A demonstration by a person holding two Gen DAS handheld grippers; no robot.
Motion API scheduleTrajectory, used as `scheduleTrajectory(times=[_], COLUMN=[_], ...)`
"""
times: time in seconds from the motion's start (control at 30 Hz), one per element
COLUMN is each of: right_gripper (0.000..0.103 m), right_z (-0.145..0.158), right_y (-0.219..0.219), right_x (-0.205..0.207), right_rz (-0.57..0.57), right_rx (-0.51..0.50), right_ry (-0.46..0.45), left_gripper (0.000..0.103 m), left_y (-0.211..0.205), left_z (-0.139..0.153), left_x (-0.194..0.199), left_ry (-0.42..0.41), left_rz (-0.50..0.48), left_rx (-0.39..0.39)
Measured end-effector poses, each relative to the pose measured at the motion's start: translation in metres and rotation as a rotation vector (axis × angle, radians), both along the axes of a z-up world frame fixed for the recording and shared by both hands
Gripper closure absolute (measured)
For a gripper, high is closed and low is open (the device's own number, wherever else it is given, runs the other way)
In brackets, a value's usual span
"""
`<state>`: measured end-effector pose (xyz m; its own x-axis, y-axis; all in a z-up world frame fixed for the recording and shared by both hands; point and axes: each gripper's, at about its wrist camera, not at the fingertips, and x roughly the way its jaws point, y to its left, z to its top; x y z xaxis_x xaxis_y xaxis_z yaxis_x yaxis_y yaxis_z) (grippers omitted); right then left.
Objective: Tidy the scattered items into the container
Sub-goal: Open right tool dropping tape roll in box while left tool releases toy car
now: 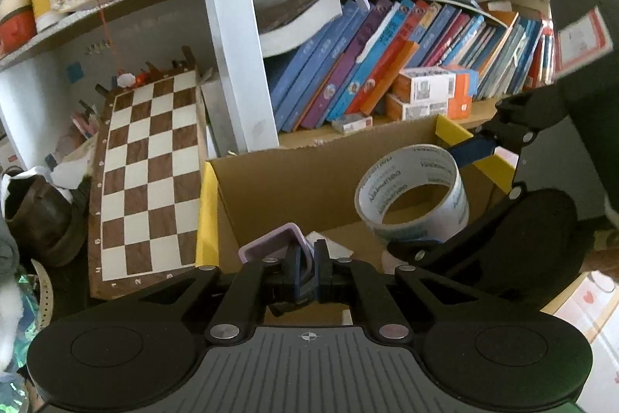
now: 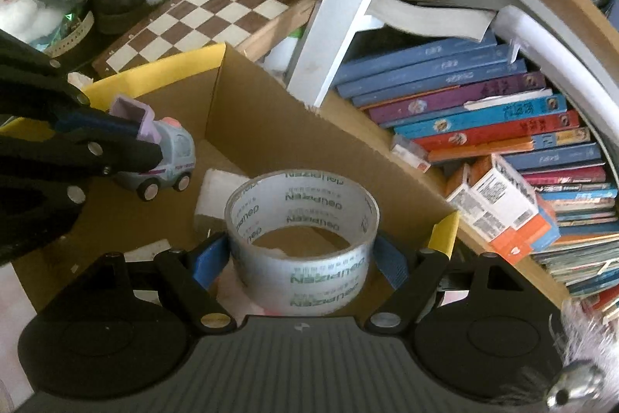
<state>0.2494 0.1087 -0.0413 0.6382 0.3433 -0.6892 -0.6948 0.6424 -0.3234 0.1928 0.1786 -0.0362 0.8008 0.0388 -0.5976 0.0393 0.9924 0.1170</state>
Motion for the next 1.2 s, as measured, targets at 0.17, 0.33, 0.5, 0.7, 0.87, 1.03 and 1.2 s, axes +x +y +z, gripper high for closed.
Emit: scheduleTrajectory(times=[0.17,0.33,0.5,0.7,0.87,1.03,1.2], right_gripper=[0.023,0.023,0.02,0.017,0.016,0.016,0.015], right_z=[-0.001,-0.001,-0.001,0.001,0.006,0.015,0.028], right_y=[-0.001,-0.001,0.0,-0.004,-0.01,-0.015,-0.024], right_x=[0.002,0.004,0.002,-0.001,-0.002,-0.011,-0.022], right_rz=[0.002,0.002,0.013,0.006,-0.018,-0.027,-0.044], right_rx=[0.002,0.006,0.001,0.019,0.06,0.086,0.125], right_ry=[0.02,0.043,0.036,0.011,0.01,-0.008,-0.016], left_gripper=[0.098,0.097,0.09,0.064,0.039,0.034,0.026], left_y=[0.0,0.0,-0.002,0.002,0.005,0.0,-0.004], left_z=[-0.005,-0.009,-0.008,0.0,0.011,0.022,0.036], left_x=[0.002,0.005,0.003,-0.007,-0.019,-0.029,-0.041], left_ry=[0.017,0.034,0.042,-0.001,-0.044,-0.078,-0.109], left_rz=[-0.004,-0.009,-0.03,0.007,0.022,0.033,0.038], left_rx=[-0.001,-0.004,-0.017,-0.01,-0.033,-0.016,-0.016])
